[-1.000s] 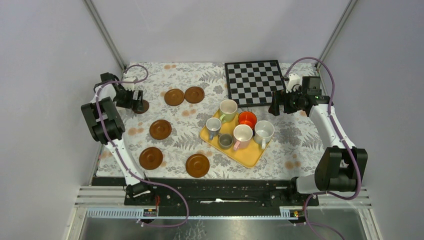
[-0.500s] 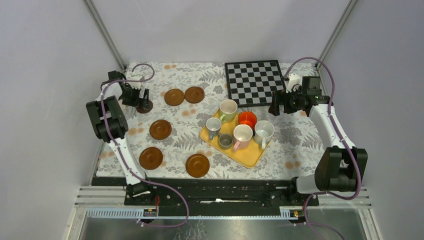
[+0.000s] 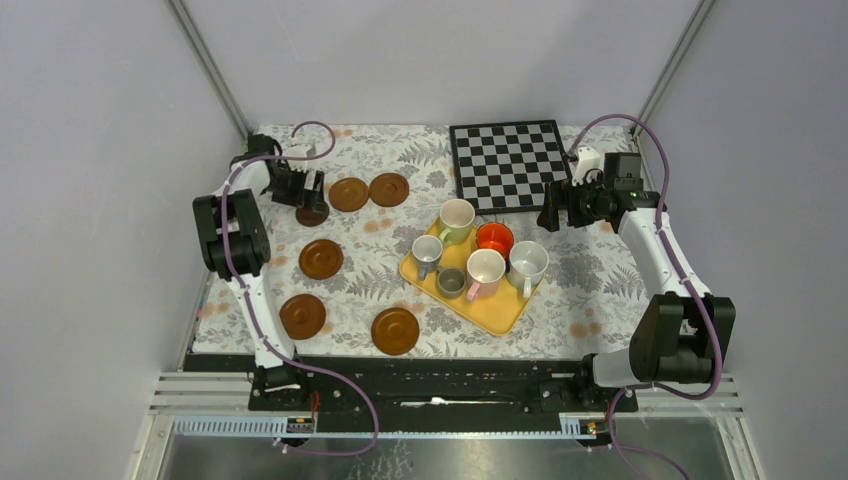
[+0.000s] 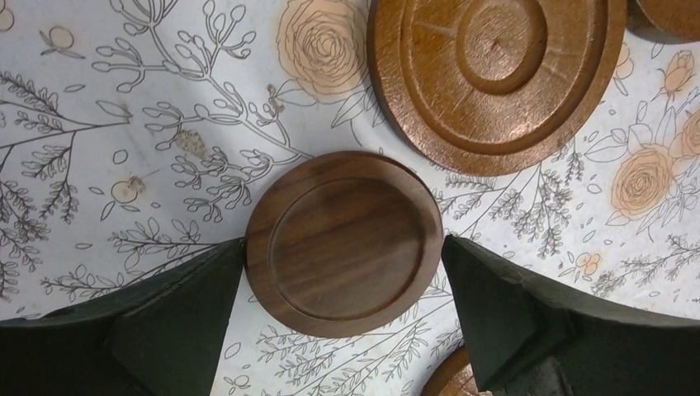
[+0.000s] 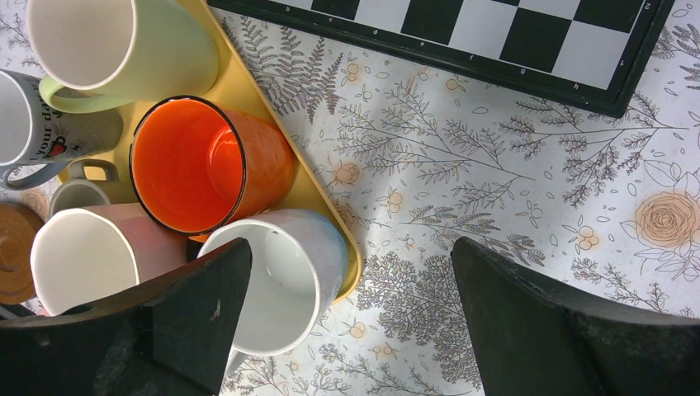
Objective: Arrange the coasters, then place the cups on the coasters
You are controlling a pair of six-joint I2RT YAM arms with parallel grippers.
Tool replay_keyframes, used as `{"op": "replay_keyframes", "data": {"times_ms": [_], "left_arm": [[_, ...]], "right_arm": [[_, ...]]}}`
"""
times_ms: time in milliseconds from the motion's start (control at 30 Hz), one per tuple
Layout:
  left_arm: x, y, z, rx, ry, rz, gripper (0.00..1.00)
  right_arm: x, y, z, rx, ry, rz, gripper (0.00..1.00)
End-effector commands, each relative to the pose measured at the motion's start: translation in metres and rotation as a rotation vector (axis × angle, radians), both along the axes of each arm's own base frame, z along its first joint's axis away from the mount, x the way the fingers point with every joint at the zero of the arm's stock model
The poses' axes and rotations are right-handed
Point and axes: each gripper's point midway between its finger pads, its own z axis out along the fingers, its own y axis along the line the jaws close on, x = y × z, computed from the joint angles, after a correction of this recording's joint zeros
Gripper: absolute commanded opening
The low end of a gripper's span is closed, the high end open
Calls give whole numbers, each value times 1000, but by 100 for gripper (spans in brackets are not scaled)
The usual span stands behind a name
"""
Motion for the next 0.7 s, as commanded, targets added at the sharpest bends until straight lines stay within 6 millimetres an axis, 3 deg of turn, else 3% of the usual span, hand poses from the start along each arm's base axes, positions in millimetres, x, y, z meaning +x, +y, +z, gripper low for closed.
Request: {"op": "replay_keyframes", "data": {"times_ms": [0,133,267,467,667], "left_arm": [[18,-2,11,7,-53,30,99],[13,1,38,42,-108,60,99],[-12,9,52,104,-110,114,97],[-49,12,29,157,-45,115,83],[-50,5,16,153,-52,124,68]], "right_arm": [[-2,-1,4,-7,-17,10,98],[-3,-1,5,-4,-15,11,98],[-3,0,6,0,-18,13,98],[-3,2,8,7,-23,18,98],[-4,1,10,5,-28,18,98]]}}
